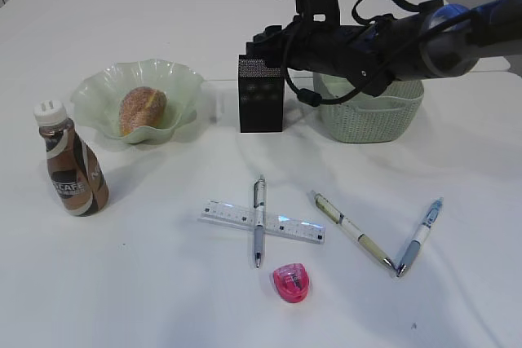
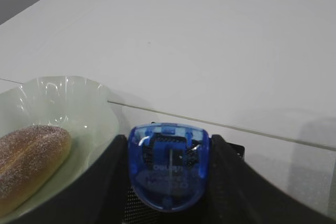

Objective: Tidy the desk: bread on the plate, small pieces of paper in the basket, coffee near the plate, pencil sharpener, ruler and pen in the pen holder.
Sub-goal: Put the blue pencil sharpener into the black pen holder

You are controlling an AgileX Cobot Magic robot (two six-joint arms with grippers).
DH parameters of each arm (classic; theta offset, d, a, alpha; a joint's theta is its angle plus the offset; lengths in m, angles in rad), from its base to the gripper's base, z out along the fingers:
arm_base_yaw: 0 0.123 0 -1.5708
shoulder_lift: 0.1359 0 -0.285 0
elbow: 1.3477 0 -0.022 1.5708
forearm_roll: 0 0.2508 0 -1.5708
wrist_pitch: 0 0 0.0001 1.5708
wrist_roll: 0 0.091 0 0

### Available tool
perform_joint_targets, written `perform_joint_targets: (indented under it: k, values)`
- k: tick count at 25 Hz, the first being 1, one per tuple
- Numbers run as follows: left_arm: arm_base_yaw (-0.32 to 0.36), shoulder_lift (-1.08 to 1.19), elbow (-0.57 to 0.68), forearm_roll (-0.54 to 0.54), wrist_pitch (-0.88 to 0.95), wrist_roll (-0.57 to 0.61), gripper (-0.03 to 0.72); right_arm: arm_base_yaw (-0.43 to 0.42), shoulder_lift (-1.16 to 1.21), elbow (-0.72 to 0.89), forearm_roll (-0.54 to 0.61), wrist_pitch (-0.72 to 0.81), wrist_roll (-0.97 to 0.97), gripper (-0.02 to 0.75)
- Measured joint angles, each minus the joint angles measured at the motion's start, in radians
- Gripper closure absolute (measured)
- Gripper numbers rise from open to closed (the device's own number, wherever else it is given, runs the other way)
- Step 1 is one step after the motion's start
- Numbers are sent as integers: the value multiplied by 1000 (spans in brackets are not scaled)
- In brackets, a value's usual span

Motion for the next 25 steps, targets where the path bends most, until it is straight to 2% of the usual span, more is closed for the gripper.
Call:
perform_joint_targets:
  k: [11, 19, 25]
  values:
    - [0, 0, 0, -18, 0, 0, 347, 0, 0, 0, -86, 24, 0, 393]
    - [0, 0, 0, -18, 0, 0, 347, 0, 0, -26, -246, 30, 0, 393]
    - [0, 0, 0, -26, 0, 0, 347, 0, 0, -70, -312, 66, 0, 393]
